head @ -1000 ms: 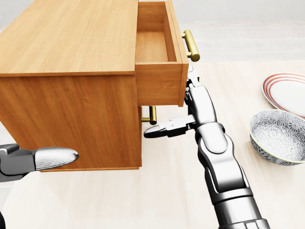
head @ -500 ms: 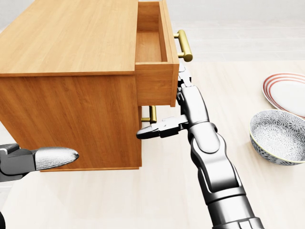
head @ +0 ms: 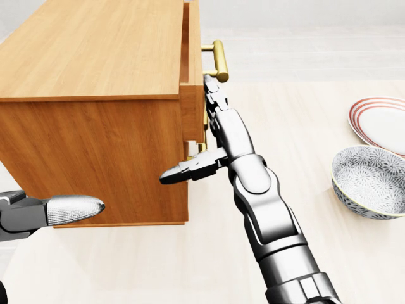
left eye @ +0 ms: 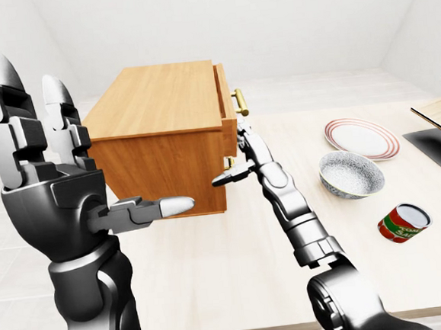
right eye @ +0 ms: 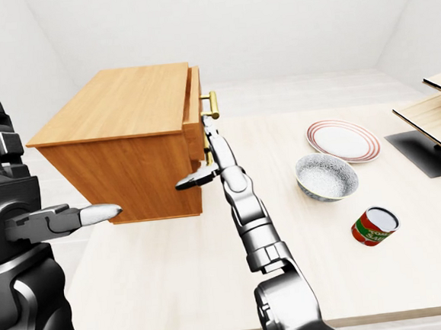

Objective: Close the top drawer of the cabinet.

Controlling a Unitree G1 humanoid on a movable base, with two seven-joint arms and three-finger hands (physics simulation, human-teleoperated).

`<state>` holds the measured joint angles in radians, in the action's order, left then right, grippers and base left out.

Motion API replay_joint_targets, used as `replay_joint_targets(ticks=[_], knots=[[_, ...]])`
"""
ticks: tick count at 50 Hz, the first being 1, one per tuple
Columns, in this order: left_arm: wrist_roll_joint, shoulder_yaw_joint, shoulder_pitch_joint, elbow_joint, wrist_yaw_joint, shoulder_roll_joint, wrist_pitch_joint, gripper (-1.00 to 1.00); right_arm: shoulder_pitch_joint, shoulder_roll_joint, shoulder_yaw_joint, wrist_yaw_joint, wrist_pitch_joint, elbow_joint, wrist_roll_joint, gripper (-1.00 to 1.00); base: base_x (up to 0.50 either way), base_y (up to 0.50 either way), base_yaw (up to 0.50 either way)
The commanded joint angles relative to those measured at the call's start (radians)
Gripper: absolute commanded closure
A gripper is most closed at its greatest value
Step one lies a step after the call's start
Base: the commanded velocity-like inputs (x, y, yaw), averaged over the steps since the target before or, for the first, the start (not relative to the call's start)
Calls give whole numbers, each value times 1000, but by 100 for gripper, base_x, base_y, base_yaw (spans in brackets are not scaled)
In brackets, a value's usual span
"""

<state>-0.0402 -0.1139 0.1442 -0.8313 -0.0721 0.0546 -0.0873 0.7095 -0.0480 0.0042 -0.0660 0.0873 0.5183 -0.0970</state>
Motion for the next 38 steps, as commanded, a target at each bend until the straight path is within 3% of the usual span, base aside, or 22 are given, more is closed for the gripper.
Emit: replay_joint_targets(ticks=[1,13,38], knots=[[0,1,1,2,0,0,0,-100,74,-38,37,-52,0,127,14,-100,0,0,0],[-2,0,0,5,1,0,0,-100,156,-61,31,-59,-76,272,28,-100,1,0,0],[-2,1,4,2,-1,1,0,-100,174,-70,32,-68,-88,304,29,-100,1,0,1]])
